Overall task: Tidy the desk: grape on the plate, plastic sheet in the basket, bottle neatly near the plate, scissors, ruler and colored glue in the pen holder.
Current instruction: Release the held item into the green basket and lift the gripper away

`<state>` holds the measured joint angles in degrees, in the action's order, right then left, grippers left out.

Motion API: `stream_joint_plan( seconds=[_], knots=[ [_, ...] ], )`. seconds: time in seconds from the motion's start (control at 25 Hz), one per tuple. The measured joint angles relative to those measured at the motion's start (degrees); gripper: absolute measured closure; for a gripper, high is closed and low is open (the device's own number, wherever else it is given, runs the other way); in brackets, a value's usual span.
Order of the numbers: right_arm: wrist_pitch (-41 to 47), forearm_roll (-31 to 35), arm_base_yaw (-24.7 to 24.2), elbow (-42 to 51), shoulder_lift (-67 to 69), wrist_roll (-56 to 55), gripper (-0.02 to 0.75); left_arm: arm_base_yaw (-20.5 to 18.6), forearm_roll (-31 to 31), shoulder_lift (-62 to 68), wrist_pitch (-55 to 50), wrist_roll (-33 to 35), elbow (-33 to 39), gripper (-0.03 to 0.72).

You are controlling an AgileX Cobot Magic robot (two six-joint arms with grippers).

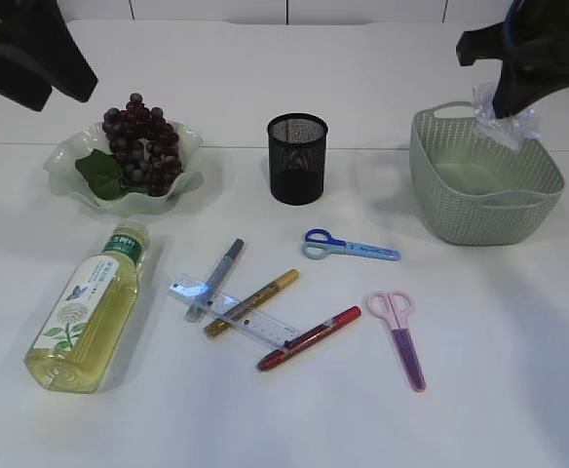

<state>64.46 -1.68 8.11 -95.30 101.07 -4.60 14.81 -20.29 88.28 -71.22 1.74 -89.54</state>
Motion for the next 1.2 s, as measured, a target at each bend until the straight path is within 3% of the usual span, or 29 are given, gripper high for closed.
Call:
stream_joint_plan(
  seconds=[0.56,1.2],
  knots=[
    [1.4,-0.9,-5.8,-20.9,19.8,0.0,0.722,0.0,-0.4,0.0,0.0,0.0,0.0,0.306],
    [2.3,-4.5,-6.1,-25.1,24.5,-1.2,0.720,0.0,-0.9,0.0,0.0,0.0,0.0,0.307]
  ],
)
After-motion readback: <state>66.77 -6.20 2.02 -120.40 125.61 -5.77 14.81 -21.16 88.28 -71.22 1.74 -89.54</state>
